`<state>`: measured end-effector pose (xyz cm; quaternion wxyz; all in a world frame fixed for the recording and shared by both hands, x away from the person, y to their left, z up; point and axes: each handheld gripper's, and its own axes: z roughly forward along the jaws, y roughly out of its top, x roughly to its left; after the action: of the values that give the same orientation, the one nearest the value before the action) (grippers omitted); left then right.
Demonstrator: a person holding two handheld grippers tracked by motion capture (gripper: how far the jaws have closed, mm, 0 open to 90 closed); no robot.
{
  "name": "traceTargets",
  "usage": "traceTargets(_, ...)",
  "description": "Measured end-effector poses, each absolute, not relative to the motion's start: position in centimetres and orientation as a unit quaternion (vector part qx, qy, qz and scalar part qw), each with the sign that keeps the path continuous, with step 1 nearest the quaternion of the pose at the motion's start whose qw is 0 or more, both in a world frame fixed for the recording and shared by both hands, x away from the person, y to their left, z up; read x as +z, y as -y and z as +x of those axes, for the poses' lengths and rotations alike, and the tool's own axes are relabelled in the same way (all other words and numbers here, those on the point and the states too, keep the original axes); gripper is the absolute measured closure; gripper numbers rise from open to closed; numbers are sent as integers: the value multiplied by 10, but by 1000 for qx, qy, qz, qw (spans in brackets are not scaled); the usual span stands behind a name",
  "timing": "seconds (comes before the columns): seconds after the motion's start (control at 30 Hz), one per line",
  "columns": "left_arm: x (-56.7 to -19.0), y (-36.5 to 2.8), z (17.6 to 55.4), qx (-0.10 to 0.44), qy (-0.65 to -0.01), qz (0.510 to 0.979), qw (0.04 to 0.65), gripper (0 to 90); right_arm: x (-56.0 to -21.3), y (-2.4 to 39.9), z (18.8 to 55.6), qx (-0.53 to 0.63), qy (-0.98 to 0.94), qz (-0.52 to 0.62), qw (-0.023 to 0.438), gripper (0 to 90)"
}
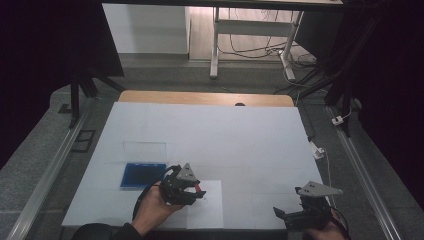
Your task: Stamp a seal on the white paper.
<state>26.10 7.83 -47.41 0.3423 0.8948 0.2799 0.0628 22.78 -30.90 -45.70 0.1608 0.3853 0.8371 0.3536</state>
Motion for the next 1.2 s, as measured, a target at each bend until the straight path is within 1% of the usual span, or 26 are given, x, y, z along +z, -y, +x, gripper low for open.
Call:
traceTargets(0.67, -466, -98, 262, 70, -302, 886, 345, 585, -457, 309, 228, 354, -837, 385, 161, 0)
traceTargets(1.2, -458, -132, 267, 87, -341, 867, 352, 585, -457, 309, 228, 354, -837, 385, 161, 0)
